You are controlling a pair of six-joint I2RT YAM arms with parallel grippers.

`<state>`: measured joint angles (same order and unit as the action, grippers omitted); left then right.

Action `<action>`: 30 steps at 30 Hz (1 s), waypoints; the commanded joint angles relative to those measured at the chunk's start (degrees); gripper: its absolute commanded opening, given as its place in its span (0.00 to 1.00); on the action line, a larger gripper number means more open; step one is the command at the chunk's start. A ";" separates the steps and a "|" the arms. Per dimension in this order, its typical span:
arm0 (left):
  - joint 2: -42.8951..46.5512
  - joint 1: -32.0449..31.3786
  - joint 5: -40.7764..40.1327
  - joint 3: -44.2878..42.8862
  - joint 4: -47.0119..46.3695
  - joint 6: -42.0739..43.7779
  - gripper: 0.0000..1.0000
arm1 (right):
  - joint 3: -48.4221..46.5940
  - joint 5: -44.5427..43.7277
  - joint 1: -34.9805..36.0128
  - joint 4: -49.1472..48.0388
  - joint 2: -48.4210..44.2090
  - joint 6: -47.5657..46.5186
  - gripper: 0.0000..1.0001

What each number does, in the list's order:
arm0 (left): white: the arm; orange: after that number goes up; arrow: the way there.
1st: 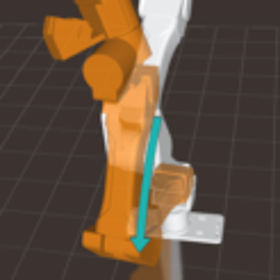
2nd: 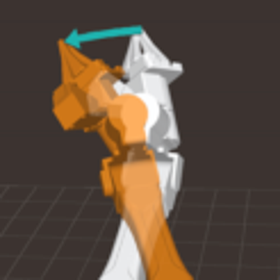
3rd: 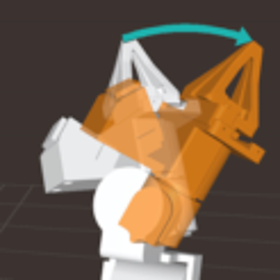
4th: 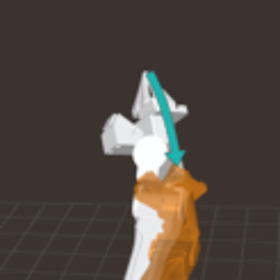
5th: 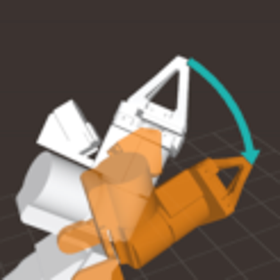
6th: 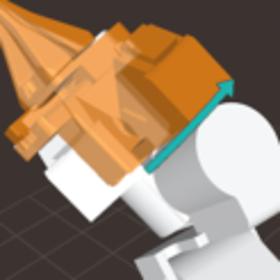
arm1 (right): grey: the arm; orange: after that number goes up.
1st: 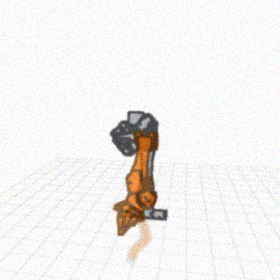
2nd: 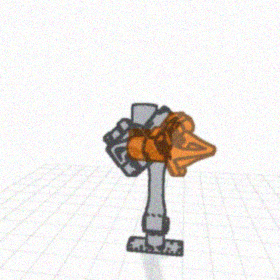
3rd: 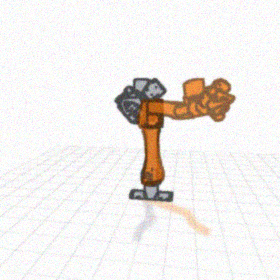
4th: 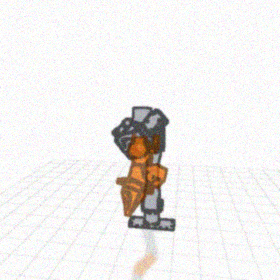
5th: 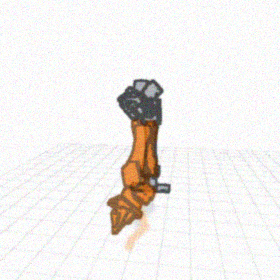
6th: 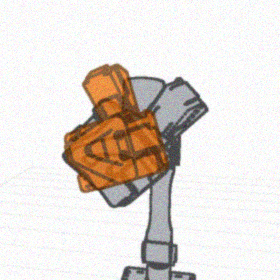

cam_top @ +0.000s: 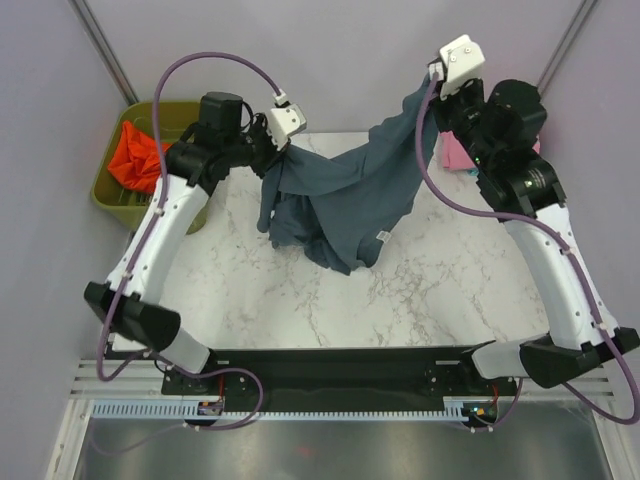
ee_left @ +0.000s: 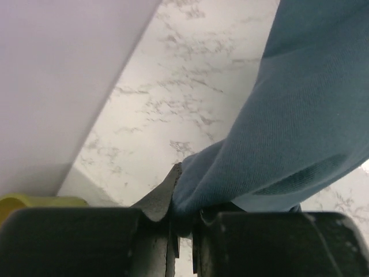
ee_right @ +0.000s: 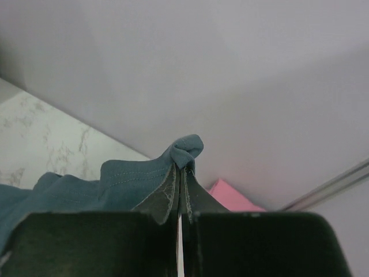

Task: Fold and stack the t-shirts
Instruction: Flatten the tshirt out

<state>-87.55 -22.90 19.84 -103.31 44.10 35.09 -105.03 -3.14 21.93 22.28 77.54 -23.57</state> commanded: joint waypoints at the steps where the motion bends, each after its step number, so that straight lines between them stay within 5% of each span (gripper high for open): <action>1: -10.86 5.65 12.41 -4.68 8.44 7.44 0.15 | 4.82 -4.85 -1.62 -5.92 1.38 -2.44 0.00; 7: -35.27 7.78 11.11 -23.03 14.26 5.08 0.25 | 9.59 -8.55 -7.86 -8.57 9.27 -0.25 0.00; 9: -41.19 7.78 9.26 -28.76 14.00 3.15 0.39 | 7.84 -9.78 -9.10 -8.40 12.45 0.80 0.00; 12: -47.71 7.78 6.45 -39.84 11.11 -3.76 0.47 | 4.15 -11.09 -9.63 -8.13 18.86 0.81 0.00; 15: -42.12 7.69 7.41 -36.37 7.86 -8.00 0.49 | 0.28 -11.19 -9.72 -7.08 23.18 1.34 0.00; 19: -30.33 6.38 6.62 -13.30 -0.58 -7.15 0.48 | -0.35 -9.70 -9.72 -6.90 25.29 3.08 0.00; 22: -28.56 6.28 7.06 -7.28 -0.86 -6.70 0.46 | -1.05 -7.51 -9.72 -5.59 26.17 5.81 0.00; 30: -34.52 6.11 8.90 -8.83 1.17 -8.80 0.45 | -3.33 -5.74 -9.19 -4.27 28.63 7.84 0.00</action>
<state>-118.98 -17.06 27.11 -110.83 45.65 29.50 -105.71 -10.15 12.27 18.48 105.03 -17.85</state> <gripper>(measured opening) 0.456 0.010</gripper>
